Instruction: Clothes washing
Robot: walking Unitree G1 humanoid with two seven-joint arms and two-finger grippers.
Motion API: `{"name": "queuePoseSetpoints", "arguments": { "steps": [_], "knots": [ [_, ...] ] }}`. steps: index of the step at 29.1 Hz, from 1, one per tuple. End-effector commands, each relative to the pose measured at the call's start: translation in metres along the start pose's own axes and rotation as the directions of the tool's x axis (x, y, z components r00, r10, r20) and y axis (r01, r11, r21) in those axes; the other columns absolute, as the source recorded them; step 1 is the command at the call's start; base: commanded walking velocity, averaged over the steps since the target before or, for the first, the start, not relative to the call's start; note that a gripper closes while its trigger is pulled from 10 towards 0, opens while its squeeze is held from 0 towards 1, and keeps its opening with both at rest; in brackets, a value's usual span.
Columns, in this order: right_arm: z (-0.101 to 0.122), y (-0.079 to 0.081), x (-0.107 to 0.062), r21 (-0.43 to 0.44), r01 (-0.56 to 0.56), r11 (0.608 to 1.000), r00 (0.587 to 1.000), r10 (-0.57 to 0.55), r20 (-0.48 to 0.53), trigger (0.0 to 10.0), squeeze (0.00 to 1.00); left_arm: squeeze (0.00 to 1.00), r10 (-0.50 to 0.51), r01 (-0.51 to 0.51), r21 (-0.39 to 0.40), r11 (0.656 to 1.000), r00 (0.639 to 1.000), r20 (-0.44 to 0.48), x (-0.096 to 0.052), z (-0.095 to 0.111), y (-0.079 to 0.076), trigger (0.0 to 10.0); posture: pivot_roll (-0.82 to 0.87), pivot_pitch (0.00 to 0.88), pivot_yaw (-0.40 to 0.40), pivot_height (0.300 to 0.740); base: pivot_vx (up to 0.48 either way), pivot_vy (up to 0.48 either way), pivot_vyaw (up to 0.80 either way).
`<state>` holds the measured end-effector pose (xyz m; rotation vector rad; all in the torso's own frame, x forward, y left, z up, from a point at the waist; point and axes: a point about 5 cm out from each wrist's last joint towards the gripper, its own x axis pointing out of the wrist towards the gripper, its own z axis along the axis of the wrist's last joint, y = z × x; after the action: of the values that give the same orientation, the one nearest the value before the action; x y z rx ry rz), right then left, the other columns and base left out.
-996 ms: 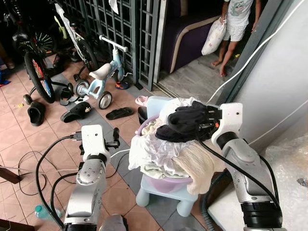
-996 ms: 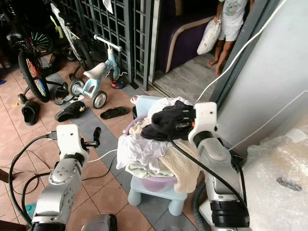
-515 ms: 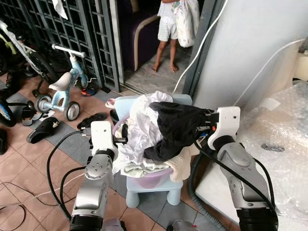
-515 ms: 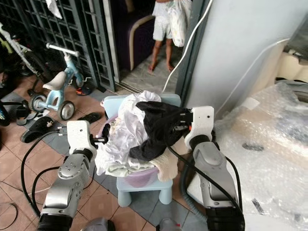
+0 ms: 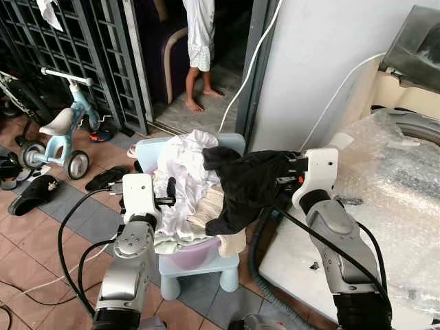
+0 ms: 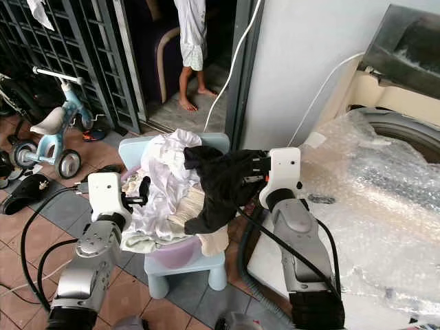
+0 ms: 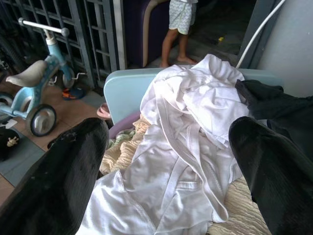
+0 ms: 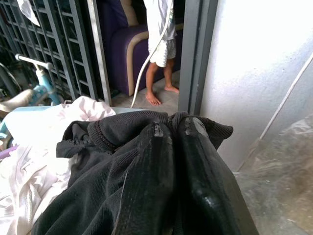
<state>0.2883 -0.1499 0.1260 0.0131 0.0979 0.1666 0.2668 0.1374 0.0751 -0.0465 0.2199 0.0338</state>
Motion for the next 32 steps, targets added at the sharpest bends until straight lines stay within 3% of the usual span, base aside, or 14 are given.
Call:
{"name": "queuePoseSetpoints", "arguments": {
  "steps": [1, 7, 13, 15, 16, 19, 21, 23, 26, 28, 32],
  "knots": [
    [0.003, -0.004, 0.001, -0.007, 0.024, 1.0, 1.0, -0.024, 0.014, 10.0, 0.0, 0.0, -0.027, 0.027, -0.004, 1.0, 1.0, -0.002, 0.001, 0.0, -0.007, 10.0, -0.06, 0.0, 0.002, 0.74, 0.0, -0.262, -0.8],
    [0.03, -0.012, 0.011, -0.113, 0.048, 0.992, 0.99, -0.032, 0.138, 10.0, 0.0, 0.0, -0.024, 0.024, -0.013, 1.0, 1.0, 0.002, 0.002, 0.001, -0.007, 10.0, -0.05, 0.0, 0.007, 0.74, 0.0, -0.088, -0.8],
    [0.068, -0.034, 0.028, -0.189, 0.124, 0.974, 0.962, -0.072, 0.262, 10.0, 0.0, 0.0, -0.031, 0.031, -0.015, 0.999, 1.0, 0.004, 0.002, 0.002, -0.008, 10.0, -0.06, 0.0, 0.014, 0.74, 0.0, 0.0, -0.8],
    [0.094, -0.046, 0.038, -0.262, 0.172, 0.95, 0.935, -0.075, 0.345, 10.0, 0.0, 0.0, -0.035, 0.035, -0.018, 0.999, 0.999, 0.011, 0.003, 0.003, -0.009, 10.0, -0.06, 0.0, 0.017, 0.74, 0.0, 0.0, -0.8],
    [0.094, -0.046, 0.038, -0.262, 0.172, 0.95, 0.935, -0.075, 0.345, 10.0, 0.0, 0.0, -0.035, 0.035, -0.018, 0.999, 0.999, 0.011, 0.003, 0.003, -0.009, 10.0, -0.06, 0.0, 0.017, 0.74, 0.0, 0.0, -0.8],
    [0.122, -0.061, 0.05, -0.295, 0.226, 0.928, 0.908, -0.092, 0.409, 10.0, 0.0, 0.0, -0.041, 0.041, -0.019, 0.999, 0.999, 0.017, 0.004, 0.004, -0.01, 10.0, -0.06, 0.0, 0.019, 0.74, 0.0, 0.0, -0.8],
    [0.142, -0.073, 0.06, -0.264, 0.264, 0.928, 0.888, -0.127, 0.443, 10.0, 0.0, 0.0, -0.046, 0.046, -0.022, 0.999, 0.999, 0.024, 0.004, 0.005, -0.011, 10.0, -0.05, 0.0, 0.018, 0.74, 0.0, 0.0, -0.8],
    [0.157, -0.088, 0.066, -0.118, 0.296, 0.948, 0.87, -0.217, 0.443, 10.0, 0.0, 0.0, -0.046, 0.047, -0.024, 0.999, 0.999, 0.028, 0.003, 0.006, -0.011, 10.0, -0.05, 0.0, 0.015, 0.74, 0.0, 0.0, -0.8],
    [0.17, -0.1, 0.072, 0.017, 0.314, 0.949, 0.858, -0.291, 0.423, 10.0, 0.0, 0.0, -0.051, 0.052, -0.022, 0.998, 0.998, 0.038, 0.002, 0.007, -0.011, 10.0, -0.04, 0.0, 0.008, 0.74, 0.0, 0.0, -0.27],
    [0.174, -0.102, 0.074, 0.043, 0.314, 0.949, 0.857, -0.302, 0.418, 10.0, 0.0, 0.0, -0.054, 0.055, -0.023, 0.998, 0.998, 0.045, 0.002, 0.007, -0.011, 10.0, -0.04, 0.0, 0.007, 0.74, 0.0, 0.0, 0.0],
    [0.17, -0.089, 0.086, 0.064, 0.237, 0.969, 0.893, -0.244, 0.379, 10.0, 0.0, 0.0, -0.048, 0.049, -0.028, 0.998, 0.998, 0.046, 0.0, 0.007, -0.011, 10.0, -0.04, 0.0, 0.0, 0.74, 0.0, 0.0, 0.0]
  ]
}}
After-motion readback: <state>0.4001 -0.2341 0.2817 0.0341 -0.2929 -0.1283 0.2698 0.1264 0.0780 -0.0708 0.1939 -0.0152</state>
